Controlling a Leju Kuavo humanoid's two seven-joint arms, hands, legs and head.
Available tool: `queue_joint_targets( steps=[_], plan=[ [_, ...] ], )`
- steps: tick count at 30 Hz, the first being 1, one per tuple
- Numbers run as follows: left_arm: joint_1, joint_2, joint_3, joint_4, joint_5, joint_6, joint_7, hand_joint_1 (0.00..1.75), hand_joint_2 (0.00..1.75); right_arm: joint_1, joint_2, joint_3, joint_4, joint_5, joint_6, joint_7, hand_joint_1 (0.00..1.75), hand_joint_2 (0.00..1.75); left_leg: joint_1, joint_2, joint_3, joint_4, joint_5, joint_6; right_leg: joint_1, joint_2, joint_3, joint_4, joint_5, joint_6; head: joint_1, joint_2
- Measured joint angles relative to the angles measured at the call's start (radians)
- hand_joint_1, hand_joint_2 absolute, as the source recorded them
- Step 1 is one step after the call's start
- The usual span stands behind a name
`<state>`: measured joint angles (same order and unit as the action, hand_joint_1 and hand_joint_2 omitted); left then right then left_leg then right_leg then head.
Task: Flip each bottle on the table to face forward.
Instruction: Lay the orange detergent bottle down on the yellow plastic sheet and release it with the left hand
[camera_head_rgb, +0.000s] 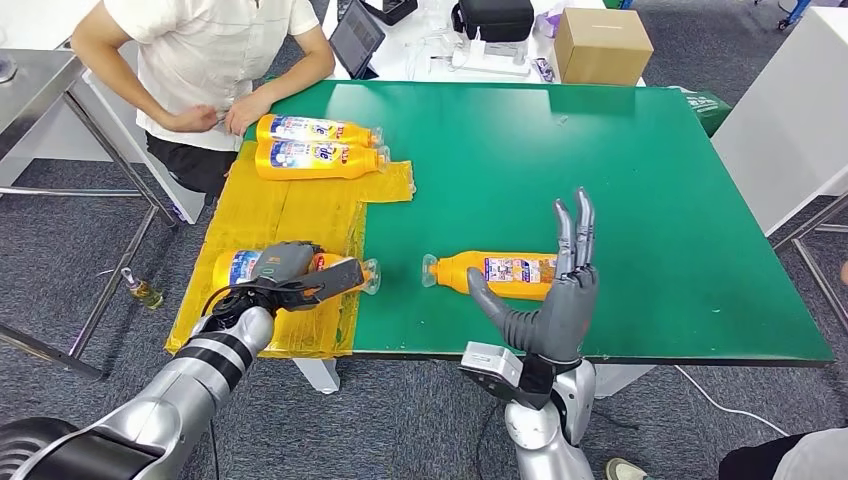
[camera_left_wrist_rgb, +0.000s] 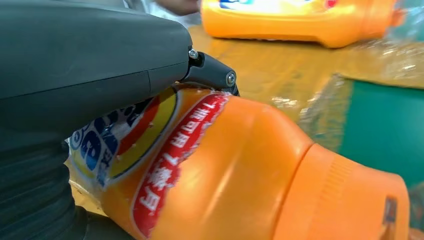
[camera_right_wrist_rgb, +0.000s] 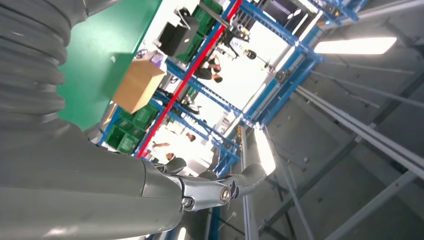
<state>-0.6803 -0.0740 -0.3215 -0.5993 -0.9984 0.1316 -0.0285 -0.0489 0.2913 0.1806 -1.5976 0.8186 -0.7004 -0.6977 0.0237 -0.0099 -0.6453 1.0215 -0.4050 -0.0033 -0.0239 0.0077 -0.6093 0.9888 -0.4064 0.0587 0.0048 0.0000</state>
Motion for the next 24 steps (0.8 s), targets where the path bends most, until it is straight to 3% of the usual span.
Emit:
queue_joint_targets(
  steps=[1,2,24],
  plan=[
    [-0.002,-0.002,0.005,0.002,0.011,-0.005,-0.008,0.03,1.75,-0.001,-0.002,0.003,0.005,0.000,0.000,0.000,0.00,1.75,0.000,0.000,0.000,0.000,0.000,0.000,0.000,0.000,0.000,0.000,0.000,0.000,0.000,0.000],
    [-0.002,-0.005,0.009,0.003,0.018,-0.007,-0.014,0.00,1.75,-0.002,-0.004,0.006,0.010,0.000,0.000,0.000,0.00,1.75,0.000,0.000,0.000,0.000,0.000,0.000,0.000,0.000,0.000,0.000,0.000,0.000,0.000,0.000],
    [-0.003,-0.016,0.035,0.036,0.143,-0.070,-0.056,0.00,1.75,-0.019,-0.019,0.010,0.088,0.001,0.000,0.000,0.00,1.75,0.000,0.000,0.000,0.000,0.000,0.000,0.000,0.000,0.001,0.000,0.000,0.000,0.000,0.000]
  ],
)
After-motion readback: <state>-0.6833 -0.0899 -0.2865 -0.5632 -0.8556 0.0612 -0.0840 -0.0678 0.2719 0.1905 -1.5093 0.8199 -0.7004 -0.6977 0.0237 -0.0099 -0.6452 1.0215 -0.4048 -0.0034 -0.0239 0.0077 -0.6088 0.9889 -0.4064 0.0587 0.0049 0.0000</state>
